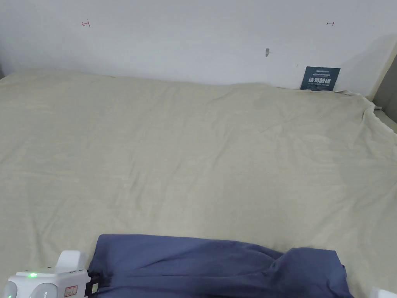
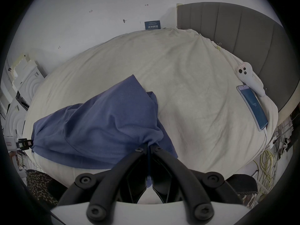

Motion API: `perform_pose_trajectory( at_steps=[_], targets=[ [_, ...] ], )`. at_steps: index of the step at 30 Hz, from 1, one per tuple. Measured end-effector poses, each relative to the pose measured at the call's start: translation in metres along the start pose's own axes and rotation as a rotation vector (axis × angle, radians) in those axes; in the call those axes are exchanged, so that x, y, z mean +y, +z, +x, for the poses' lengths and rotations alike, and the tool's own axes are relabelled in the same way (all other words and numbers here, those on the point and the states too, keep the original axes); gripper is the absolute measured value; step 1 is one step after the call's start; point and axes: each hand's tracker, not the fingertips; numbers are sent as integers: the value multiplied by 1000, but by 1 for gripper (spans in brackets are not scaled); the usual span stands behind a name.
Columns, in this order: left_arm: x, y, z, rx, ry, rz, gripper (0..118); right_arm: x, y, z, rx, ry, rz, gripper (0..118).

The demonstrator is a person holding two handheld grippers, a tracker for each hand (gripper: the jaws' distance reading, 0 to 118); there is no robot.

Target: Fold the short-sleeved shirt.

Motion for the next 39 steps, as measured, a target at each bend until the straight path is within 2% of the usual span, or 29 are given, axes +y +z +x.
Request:
perform_pose_trajectory(
  at_steps=[2, 3, 4, 5, 6, 7, 8, 15, 19, 21, 23, 24, 25, 26, 27, 36, 39],
  targets=[
    [4, 5, 1, 6, 21, 2, 17, 3, 5, 9, 2, -5, 6, 3],
    [8, 12, 1, -8, 63, -8, 31, 7, 13, 8, 12, -9, 18, 8],
    [11, 18, 1, -23, 86, 3, 62, 10, 20, 8, 13, -7, 39, 27],
    [13, 25, 2, -36, 110, 28, 82, 15, 28, 8, 4, 8, 81, 51],
    [16, 33, 5, -36, 112, 66, 98, 21, 36, 6, 7, 20, 115, 75],
    [21, 43, 8, -30, 113, 114, 108, 29, 45, 4, 14, 23, 156, 93],
    [26, 54, 13, -23, 108, 171, 108, 37, 57, 1, 24, 22, 212, 96],
    [68, 116, 46, 21, 85, 434, 107, 79, 107, -40, 66, 72, 460, 95],
    [77, 130, 67, 75, 39, 549, 102, 87, 119, -65, 62, 96, 568, 92],
    [76, 132, 73, 79, 35, 602, 88, 89, 119, -72, 46, 109, 595, 85],
    [73, 132, 75, 57, 33, 629, 71, 89, 121, -78, 26, 119, 626, 63],
    [70, 133, 76, 36, 18, 657, 59, 89, 122, -80, 26, 122, 631, 50],
    [68, 135, 77, 7, 5, 679, 29, 88, 121, -82, 41, 132, 643, 30],
    [66, 135, 78, -15, -2, 678, 7, 87, 121, -82, 54, 126, 660, 8],
    [66, 135, 79, -25, 4, 679, 0, 86, 121, -84, 44, 115, 675, 0],
    [69, 134, 73, -45, 12, 657, 0, 92, 119, -82, 49, 125, 673, 0],
    [72, 129, 64, -105, 50, 590, 0, 92, 117, -84, 48, 121, 667, 0]
  ],
)
